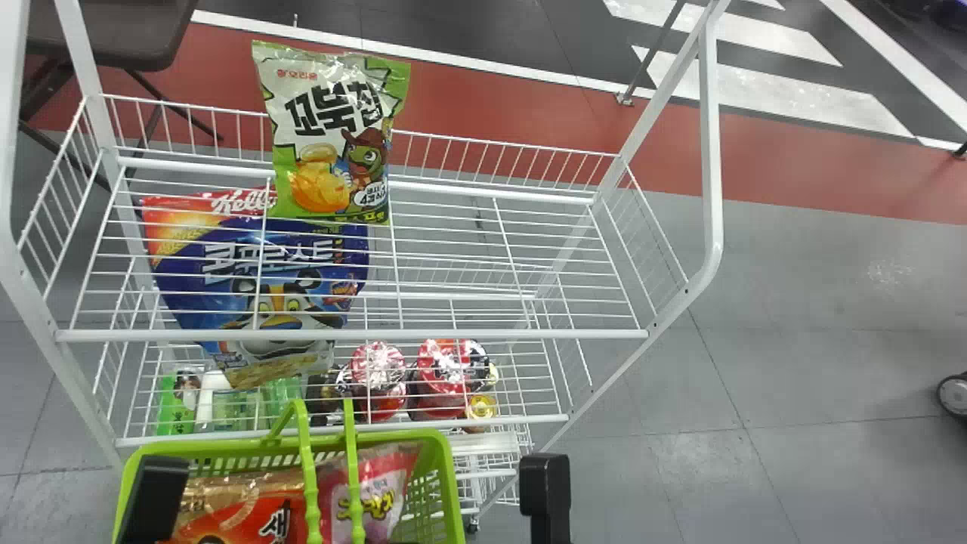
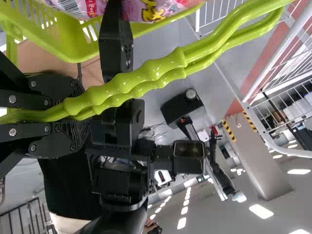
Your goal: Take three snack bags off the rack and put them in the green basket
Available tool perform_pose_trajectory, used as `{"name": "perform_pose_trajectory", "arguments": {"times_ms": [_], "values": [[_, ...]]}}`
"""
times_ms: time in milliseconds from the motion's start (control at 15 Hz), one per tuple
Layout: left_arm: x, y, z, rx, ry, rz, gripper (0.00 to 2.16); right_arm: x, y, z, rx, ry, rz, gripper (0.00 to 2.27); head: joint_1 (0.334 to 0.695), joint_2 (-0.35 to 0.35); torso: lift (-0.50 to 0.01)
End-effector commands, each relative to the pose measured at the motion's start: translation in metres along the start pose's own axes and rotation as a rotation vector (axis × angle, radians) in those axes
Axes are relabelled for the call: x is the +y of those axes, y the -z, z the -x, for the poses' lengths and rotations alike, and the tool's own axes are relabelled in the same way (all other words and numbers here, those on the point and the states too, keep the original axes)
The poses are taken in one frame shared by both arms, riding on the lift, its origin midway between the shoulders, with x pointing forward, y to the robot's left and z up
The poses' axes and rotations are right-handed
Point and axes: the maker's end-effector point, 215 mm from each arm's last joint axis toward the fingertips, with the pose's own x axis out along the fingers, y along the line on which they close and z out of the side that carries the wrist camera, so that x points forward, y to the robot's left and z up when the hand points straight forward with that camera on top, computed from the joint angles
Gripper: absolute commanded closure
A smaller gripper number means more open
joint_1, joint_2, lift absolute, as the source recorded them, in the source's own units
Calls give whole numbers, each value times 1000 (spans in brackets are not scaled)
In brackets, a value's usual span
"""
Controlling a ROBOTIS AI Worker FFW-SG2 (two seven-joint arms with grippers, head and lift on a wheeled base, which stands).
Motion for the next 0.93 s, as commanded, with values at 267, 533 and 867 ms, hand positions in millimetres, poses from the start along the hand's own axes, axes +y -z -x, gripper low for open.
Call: {"name": "perform_pose_trajectory", "arguments": {"times_ms": [267, 533, 867], "values": [[-1, 0, 0, -3, 3, 0, 1774, -4, 1, 17, 12, 62, 22, -2, 695, -350, -26], [-1, 4, 0, -5, 4, 6, 1774, -2, -93, 49, -308, 124, 217, 66, 695, -350, -26], [-2, 7, -2, -8, 7, 6, 1774, 57, -192, 139, -898, 110, 449, 70, 695, -350, -26]]}}
